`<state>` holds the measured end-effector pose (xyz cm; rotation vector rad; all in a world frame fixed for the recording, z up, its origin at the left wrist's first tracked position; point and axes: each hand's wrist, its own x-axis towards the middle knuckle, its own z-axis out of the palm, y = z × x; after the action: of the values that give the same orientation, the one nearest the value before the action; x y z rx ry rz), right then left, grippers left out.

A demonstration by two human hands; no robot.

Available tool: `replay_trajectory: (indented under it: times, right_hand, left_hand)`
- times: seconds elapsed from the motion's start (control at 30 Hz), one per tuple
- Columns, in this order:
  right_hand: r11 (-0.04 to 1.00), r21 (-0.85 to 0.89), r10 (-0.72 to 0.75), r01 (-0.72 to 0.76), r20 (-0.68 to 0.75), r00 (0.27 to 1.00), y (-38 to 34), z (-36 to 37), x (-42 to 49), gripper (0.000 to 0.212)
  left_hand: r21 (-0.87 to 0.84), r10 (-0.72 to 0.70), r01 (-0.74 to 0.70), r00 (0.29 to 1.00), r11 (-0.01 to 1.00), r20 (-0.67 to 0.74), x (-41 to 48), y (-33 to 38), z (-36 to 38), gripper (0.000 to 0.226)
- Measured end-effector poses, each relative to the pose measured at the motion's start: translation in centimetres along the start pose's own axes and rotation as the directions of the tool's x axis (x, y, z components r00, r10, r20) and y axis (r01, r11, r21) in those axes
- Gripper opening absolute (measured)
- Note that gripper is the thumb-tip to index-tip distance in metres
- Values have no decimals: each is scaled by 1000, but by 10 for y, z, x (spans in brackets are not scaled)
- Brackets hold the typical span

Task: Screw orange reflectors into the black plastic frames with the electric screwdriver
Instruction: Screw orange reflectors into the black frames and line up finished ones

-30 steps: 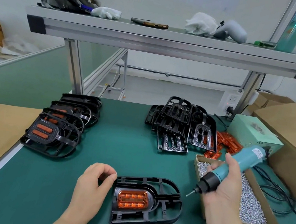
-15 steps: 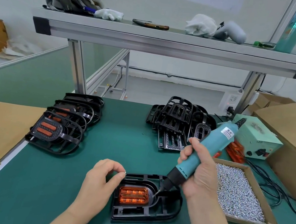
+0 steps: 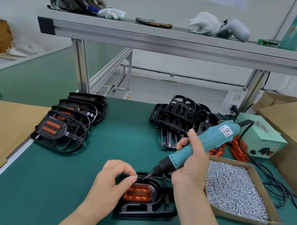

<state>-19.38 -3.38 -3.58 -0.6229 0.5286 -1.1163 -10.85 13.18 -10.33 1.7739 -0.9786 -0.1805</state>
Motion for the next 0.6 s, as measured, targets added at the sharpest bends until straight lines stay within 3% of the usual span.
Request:
replay_trajectory:
  times: [0.3,0.6]
  right_hand:
    - [992,-8,-124,124,-33,992,-1,8,-8,19]
    - [995,-11,-101,101,-66,993,-1,8,-11,19]
  left_hand:
    - [-160,-49,54,998,986,38,1,8,2,25]
    - [-176,-85,90,996,980,38,-1,8,4,20]
